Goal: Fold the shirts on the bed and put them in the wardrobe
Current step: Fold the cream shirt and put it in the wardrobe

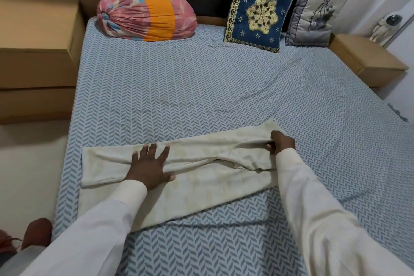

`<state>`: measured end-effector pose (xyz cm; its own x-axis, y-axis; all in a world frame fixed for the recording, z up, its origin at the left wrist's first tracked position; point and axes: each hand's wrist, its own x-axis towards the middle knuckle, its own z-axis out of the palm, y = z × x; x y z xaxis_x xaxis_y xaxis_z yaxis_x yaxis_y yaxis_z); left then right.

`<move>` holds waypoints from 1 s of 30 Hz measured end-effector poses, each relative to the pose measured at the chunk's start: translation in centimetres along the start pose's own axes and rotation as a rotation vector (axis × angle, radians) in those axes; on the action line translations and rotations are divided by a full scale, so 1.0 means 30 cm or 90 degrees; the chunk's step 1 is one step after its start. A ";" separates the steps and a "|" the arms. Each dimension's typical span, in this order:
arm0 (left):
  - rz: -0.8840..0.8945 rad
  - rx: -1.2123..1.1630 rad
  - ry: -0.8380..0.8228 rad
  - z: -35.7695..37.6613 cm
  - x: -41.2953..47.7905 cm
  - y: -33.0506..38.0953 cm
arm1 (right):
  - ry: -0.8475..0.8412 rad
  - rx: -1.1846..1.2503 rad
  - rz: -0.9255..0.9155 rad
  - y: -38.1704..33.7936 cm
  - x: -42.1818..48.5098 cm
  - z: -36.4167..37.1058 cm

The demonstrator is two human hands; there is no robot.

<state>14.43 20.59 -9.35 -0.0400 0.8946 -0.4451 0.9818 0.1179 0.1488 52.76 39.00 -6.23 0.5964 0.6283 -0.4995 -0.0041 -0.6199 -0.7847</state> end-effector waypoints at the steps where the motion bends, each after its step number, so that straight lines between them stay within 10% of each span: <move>1: -0.003 -0.001 -0.005 0.000 0.001 0.001 | 0.010 -0.004 -0.015 0.018 0.000 -0.003; 7: -0.015 0.006 -0.032 -0.006 0.002 0.009 | 0.162 -0.386 -0.504 0.090 -0.081 0.035; 11: -0.022 0.011 -0.042 -0.016 0.003 0.018 | -0.102 -0.582 -0.662 0.116 -0.062 0.125; 19: -0.037 0.006 -0.056 -0.027 0.011 0.026 | -0.063 -0.674 -0.330 0.019 0.049 0.101; 30: -0.033 -0.007 -0.043 -0.010 0.000 0.026 | -0.081 -0.723 -0.200 -0.032 0.062 0.087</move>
<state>15.14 20.81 -8.98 -0.0775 0.8562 -0.5108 0.9768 0.1679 0.1332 51.78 42.01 -7.36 0.3597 0.8302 -0.4259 0.8817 -0.4518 -0.1360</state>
